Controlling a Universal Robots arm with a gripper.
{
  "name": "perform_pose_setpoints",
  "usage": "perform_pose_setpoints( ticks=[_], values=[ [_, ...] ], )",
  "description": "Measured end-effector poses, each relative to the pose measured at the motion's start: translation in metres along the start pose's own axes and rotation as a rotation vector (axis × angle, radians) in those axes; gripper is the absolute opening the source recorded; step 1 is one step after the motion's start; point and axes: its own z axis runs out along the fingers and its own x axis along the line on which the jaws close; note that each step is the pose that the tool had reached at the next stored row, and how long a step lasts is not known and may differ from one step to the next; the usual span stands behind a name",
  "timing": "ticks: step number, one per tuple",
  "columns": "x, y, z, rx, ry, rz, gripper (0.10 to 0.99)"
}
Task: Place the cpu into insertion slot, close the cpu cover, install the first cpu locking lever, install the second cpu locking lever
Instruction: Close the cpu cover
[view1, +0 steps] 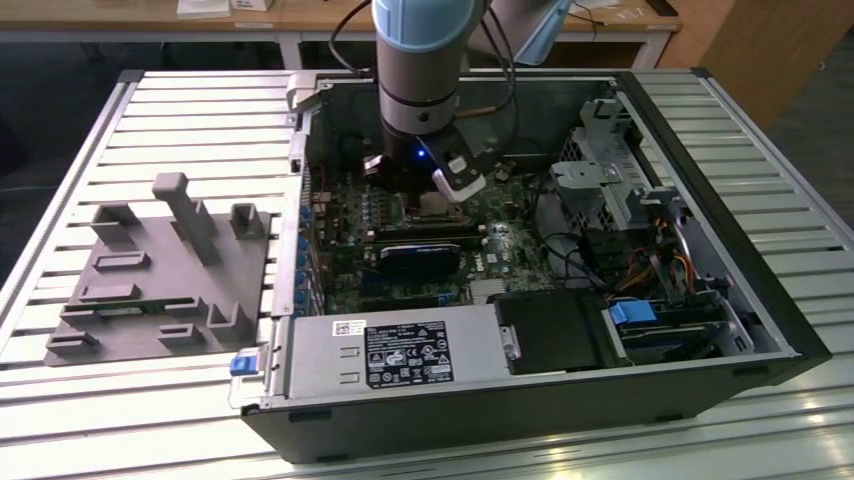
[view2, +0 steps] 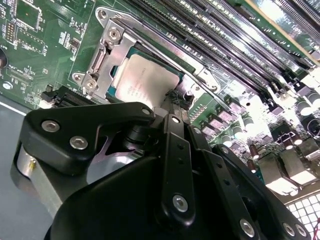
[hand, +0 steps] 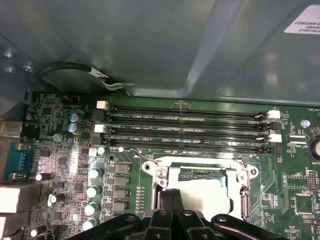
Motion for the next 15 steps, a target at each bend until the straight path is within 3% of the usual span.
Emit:
perform_pose_setpoints(
  ticks=[15],
  values=[
    [-0.0006, -0.0002, 0.0009, 0.0, 0.0001, -0.002, 0.106]
  ],
)
